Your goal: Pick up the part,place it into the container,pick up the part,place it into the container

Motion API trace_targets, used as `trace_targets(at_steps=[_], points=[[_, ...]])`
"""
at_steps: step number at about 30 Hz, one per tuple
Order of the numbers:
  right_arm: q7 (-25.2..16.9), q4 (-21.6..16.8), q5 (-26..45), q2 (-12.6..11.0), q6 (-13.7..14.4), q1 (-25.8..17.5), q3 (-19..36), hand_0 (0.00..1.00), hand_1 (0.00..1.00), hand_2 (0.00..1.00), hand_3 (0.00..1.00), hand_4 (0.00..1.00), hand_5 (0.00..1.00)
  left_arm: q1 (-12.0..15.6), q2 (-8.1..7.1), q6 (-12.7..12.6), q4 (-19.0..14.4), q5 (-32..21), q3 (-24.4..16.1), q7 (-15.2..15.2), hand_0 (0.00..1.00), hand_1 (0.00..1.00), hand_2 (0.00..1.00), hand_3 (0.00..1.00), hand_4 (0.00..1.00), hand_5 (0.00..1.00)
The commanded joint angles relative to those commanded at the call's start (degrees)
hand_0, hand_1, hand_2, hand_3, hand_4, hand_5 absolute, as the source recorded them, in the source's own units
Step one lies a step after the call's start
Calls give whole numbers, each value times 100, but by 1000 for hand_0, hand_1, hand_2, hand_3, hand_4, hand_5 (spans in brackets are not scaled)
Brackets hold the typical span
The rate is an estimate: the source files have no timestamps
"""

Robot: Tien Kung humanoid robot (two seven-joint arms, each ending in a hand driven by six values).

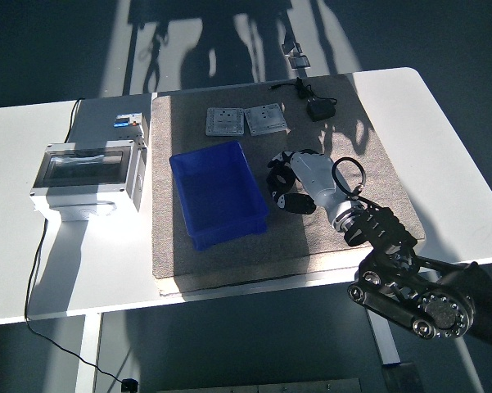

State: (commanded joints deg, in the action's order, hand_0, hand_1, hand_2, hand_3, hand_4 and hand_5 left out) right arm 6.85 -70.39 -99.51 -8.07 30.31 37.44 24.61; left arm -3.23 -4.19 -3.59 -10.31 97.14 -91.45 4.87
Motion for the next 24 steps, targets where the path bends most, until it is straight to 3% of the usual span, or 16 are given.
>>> trace_targets(at_steps=[3,8,11,12,15,17,18,23,24], points=[[-155,-67,7,82,-148,129,-97,639,227,546,642,189,2,-15,-2,-4,0,13,-10,-6,687,641,577,524,550,387],[-138,67,-603,319,-781,360,-345,656,235,546,642,190,2,-48,-20,-18,0,-27,-3,-16,686,640,573,522,550,386],[92,240,-915,390,-1192,399,-399,656,235,546,642,190,2,-60,-30,-21,0,-49,-3,-15,686,640,573,522,550,386],[183,277,-986,400,-1339,406,-397,734,473,639,667,177,2,-61,-33,-22,0,-57,-2,-17,686,639,572,523,548,387],[303,304,-1109,403,-1609,412,-364,734,473,639,667,177,2,-54,-41,-21,0,-88,-1,-13,686,639,572,523,548,387],[306,296,-1170,400,-1629,414,-335,734,473,639,667,177,2,-50,-47,-1,0,-92,0,6,686,639,572,523,548,387],[299,292,-1185,399,-1609,415,-326,998,931,873,742,402,240,-50,-50,11,0,-89,0,17,685,639,570,523,548,388],[307,301,-1185,397,-1490,420,-330,998,931,873,742,402,240,-48,-53,47,0,-65,-8,53,685,639,570,523,548,388],[305,308,-1146,396,-1455,418,-334,998,974,899,771,477,282,-47,-53,53,0,-56,-12,57,685,639,571,526,548,387]])
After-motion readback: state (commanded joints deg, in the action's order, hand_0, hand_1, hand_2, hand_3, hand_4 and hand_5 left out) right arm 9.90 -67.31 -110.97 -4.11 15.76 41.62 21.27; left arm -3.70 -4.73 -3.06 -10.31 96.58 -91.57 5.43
